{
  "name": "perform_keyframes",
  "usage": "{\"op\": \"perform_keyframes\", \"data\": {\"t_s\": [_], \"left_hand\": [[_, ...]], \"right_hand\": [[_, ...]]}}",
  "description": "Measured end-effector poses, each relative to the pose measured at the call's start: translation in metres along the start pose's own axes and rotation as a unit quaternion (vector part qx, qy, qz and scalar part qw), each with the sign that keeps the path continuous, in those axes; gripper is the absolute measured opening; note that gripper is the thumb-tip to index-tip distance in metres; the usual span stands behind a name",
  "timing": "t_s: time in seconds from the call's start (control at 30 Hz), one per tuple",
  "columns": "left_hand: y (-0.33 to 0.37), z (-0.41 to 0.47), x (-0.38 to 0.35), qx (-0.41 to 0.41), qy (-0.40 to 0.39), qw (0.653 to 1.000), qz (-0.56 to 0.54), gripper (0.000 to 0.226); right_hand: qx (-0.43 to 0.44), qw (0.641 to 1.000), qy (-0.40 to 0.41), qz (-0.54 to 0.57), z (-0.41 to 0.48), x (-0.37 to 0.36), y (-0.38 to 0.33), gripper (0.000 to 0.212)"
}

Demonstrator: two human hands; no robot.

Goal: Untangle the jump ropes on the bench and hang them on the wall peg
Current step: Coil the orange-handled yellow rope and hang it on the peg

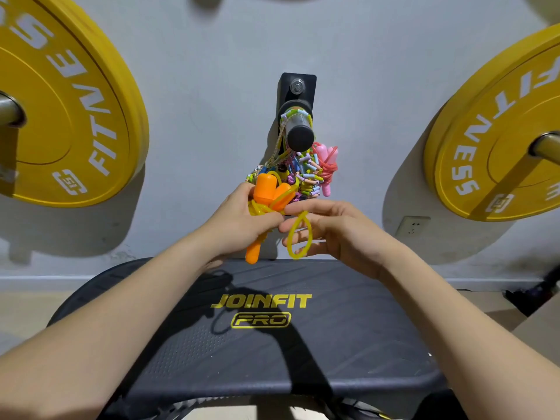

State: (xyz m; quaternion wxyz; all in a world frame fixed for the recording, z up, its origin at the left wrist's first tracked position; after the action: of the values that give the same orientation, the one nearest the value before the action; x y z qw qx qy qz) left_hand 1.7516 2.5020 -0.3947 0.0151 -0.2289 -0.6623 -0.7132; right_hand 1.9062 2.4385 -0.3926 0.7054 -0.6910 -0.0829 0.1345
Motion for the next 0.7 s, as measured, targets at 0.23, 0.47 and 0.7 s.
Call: {"op": "perform_keyframes", "data": {"t_s": [0.23, 0.47, 0.7], "left_hand": [[-0.006, -0.002, -0.016, 0.080, -0.083, 0.972, -0.203, 0.047], [0.007, -0.010, -0.027, 0.006, -0.117, 0.985, -0.126, 0.041], [0.018, -0.017, -0.021, -0.025, -0.076, 0.994, -0.078, 0.075]], "right_hand": [[0.125, 0.968, 0.107, -0.189, 0.000, 0.019, -0.021, 0.024], [0.211, 0.917, 0.205, -0.269, -0.004, 0.020, -0.039, 0.042], [0.218, 0.933, 0.253, -0.138, -0.003, 0.021, -0.039, 0.059]]}}
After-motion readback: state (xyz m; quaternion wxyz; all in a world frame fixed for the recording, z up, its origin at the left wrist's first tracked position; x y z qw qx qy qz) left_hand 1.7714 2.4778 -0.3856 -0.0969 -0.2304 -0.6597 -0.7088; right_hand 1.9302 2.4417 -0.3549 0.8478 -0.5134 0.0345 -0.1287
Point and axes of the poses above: each hand's wrist, its own z-axis towards the middle knuckle, its own x-axis out of the back of the hand, y = z × x, the point moved 9 cm from there along z, towards the middle knuckle, and after that the axes turned 4 degrees about x, right-handed, at the moved point
